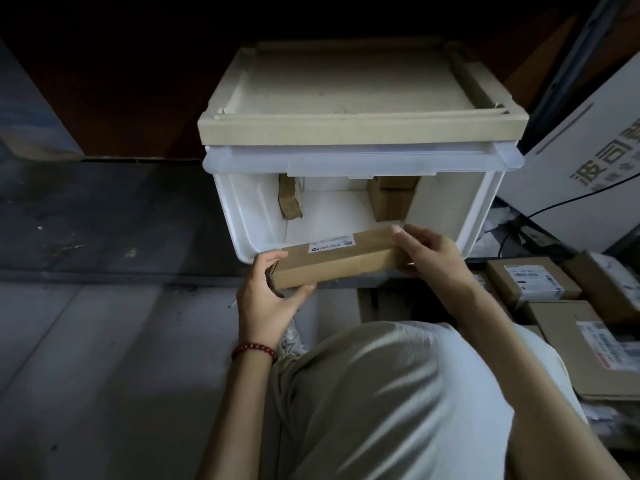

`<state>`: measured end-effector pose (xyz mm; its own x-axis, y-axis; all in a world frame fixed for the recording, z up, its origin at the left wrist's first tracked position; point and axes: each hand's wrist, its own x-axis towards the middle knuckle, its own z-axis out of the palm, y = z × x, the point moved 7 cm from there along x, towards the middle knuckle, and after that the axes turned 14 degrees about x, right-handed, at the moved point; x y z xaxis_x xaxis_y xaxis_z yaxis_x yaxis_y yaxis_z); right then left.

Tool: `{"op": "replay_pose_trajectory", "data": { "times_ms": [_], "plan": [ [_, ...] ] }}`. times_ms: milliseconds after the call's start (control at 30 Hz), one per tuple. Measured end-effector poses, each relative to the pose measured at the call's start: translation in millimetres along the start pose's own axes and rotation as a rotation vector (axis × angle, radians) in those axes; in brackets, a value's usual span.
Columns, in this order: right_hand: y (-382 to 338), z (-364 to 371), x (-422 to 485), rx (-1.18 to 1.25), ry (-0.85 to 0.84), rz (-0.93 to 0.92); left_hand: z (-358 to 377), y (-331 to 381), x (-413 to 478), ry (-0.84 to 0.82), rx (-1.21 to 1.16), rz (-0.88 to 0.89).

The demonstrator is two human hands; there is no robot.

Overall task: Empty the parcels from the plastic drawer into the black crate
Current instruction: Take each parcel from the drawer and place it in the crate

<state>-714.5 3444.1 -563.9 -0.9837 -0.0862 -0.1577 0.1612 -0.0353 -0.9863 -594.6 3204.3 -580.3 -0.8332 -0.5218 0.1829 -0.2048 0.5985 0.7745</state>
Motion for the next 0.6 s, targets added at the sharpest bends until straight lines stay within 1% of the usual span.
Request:
{"op": "replay_pose_trajectory", "data": {
  "times_ms": [67, 133, 200, 233, 367, 467, 533, 600],
  "plan": [
    [-15, -14, -9, 0.045, -0.065, -0.060, -1, 18, 3, 0.013, 0.002, 0.030],
    [-28, -36, -17, -0.027, -0.056, -0.149, 1, 41, 9, 0.015, -0.017, 0.073],
    [-35, -60, -23, -0.093, 0.006, -0.203, 6, 68, 14, -0.012, -0.025, 0.132],
    [-36, -70, -25, -0.075, 0.021, -0.216, 9, 81, 16, -0.032, -0.021, 0.162],
    [-38, -117, -37, 0.144, 0.130, -0.225, 30, 136, 19, -0.134, -0.050, 0.266],
    [-49, -164, -59, 0.193, 0.301, -0.238, 55, 179, 13, -0.224, -0.102, 0.300],
    [-54, -191, -75, 0.236, 0.345, -0.256, 70, 206, 7, -0.291, -0.102, 0.313],
    [-59, -213, -89, 0.229, 0.372, -0.270, 86, 229, 2, -0.356, -0.075, 0.346]
  ]
}}
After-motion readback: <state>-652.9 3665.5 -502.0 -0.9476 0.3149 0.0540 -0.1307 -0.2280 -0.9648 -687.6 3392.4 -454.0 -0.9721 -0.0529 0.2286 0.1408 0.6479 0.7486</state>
